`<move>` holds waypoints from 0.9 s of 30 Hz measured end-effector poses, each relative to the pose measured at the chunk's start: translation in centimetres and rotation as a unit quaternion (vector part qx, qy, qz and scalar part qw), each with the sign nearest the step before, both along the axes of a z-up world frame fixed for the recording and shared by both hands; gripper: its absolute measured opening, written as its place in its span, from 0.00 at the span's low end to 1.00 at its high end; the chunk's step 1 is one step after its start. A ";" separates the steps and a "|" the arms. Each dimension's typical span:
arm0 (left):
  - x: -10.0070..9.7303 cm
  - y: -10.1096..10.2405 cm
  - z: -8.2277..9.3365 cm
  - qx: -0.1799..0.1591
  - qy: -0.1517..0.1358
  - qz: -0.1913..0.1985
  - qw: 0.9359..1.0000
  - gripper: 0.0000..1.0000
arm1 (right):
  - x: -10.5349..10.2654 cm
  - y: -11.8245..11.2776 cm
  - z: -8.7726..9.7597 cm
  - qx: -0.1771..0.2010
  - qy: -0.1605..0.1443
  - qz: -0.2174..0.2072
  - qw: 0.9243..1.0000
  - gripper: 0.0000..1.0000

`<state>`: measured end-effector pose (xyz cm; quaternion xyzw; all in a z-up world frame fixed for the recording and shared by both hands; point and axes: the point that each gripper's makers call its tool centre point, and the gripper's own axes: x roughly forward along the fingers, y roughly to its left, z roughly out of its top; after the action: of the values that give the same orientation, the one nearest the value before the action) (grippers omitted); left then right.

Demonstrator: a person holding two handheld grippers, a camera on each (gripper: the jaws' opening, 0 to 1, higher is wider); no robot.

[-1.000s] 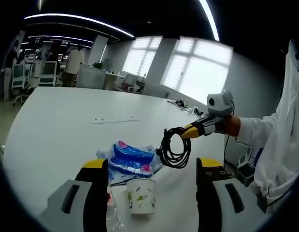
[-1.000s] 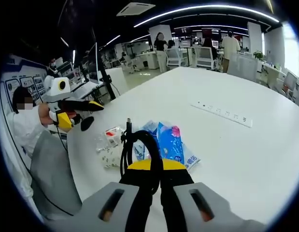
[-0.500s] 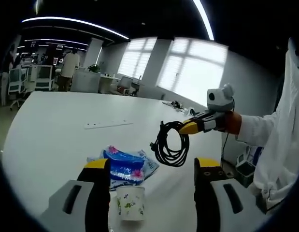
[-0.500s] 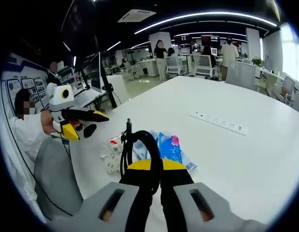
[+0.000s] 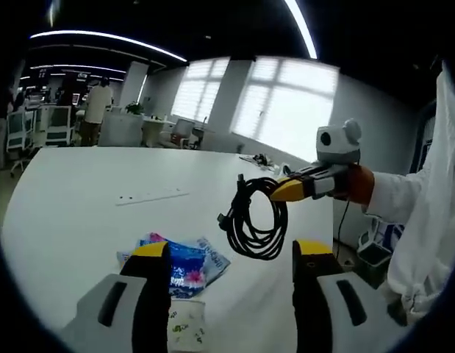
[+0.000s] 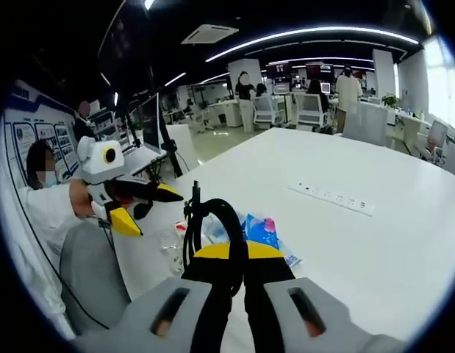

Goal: Arrange the tabletop items into an orderly group along one side of the table until the central work area is clear of visible clutter.

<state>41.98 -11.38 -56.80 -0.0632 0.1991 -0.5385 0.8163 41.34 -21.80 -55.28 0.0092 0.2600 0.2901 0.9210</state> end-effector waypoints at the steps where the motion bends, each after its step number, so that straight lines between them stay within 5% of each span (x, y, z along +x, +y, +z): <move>1: -0.1 -0.2 0.0 0.000 0.000 0.000 1.000 0.66 | -0.1 0.0 0.1 0.001 -0.001 0.000 1.000 0.01; 21: -0.8 -4.3 0.6 -0.018 0.005 -0.017 1.000 0.43 | -0.9 0.2 2.0 0.035 -0.019 -0.008 0.999 0.01; 22: -1.2 -5.1 0.6 -0.018 0.000 -0.026 0.999 0.31 | -1.1 -0.2 1.9 0.044 -0.017 -0.013 0.999 0.01; 24: -1.0 -5.3 0.4 -0.010 -0.008 -0.022 1.000 0.24 | -1.2 -0.4 1.9 0.044 -0.018 -0.016 0.999 0.01; 27: -1.1 -5.8 0.3 -0.008 -0.004 -0.023 1.000 0.23 | -1.5 -1.0 1.7 0.048 -0.017 -0.024 0.998 0.01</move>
<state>40.86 -17.22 -56.54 -0.0627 0.1930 -0.5589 0.8040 39.89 -22.79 -53.57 0.0547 0.2301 0.2804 0.9303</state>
